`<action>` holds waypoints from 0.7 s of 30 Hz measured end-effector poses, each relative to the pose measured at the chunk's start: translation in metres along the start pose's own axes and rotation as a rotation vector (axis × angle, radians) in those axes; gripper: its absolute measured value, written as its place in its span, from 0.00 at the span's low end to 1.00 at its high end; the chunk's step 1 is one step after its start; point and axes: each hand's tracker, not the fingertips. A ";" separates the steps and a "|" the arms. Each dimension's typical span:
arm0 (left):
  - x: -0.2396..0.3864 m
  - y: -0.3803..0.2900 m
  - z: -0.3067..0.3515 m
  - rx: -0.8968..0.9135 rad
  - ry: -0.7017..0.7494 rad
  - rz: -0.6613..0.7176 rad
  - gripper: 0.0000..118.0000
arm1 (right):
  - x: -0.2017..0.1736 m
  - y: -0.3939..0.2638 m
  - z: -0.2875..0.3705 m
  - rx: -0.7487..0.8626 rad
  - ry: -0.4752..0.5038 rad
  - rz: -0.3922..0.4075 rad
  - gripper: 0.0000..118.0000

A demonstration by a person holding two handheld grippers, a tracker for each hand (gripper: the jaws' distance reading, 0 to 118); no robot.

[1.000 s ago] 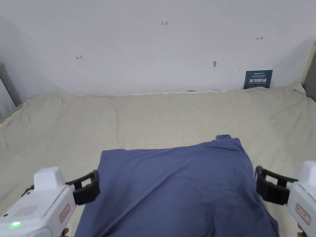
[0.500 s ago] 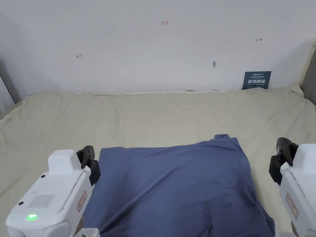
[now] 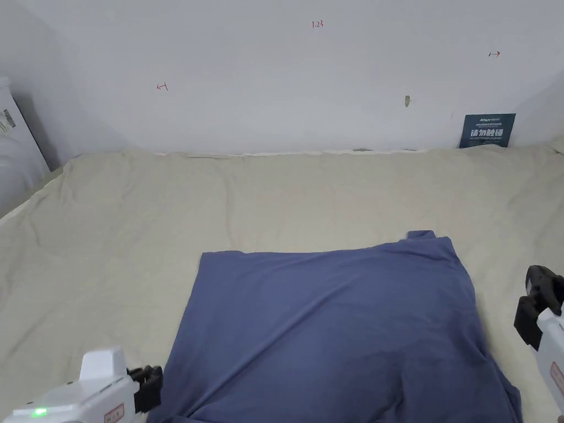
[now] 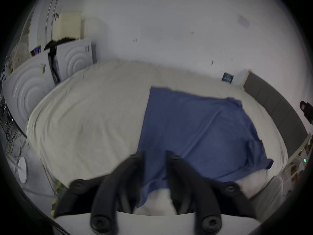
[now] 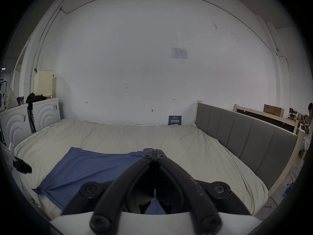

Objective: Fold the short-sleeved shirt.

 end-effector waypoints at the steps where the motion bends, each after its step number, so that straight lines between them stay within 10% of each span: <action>1: -0.004 -0.008 -0.005 -0.030 0.007 0.000 0.41 | 0.000 -0.002 -0.002 -0.008 0.000 -0.001 0.02; 4: -0.015 -0.030 -0.026 -0.110 0.030 0.009 0.96 | -0.001 -0.009 -0.005 -0.036 0.001 -0.004 0.02; 8: -0.004 -0.048 -0.033 -0.134 0.052 -0.004 0.94 | -0.001 -0.020 -0.008 -0.078 -0.001 -0.006 0.02; 11: -0.003 -0.059 -0.054 -0.153 0.058 -0.024 0.71 | 0.002 -0.029 -0.010 -0.114 -0.004 -0.013 0.02; 13: 0.000 -0.063 -0.061 -0.160 0.029 -0.028 0.22 | 0.005 -0.036 -0.010 -0.138 -0.009 -0.018 0.02; 16: 0.009 -0.064 -0.060 -0.151 0.041 -0.053 0.04 | 0.014 -0.048 -0.012 -0.195 -0.018 -0.043 0.06; 21: 0.009 -0.057 -0.050 -0.092 0.041 -0.070 0.03 | 0.031 -0.096 -0.028 -0.440 -0.005 -0.062 0.81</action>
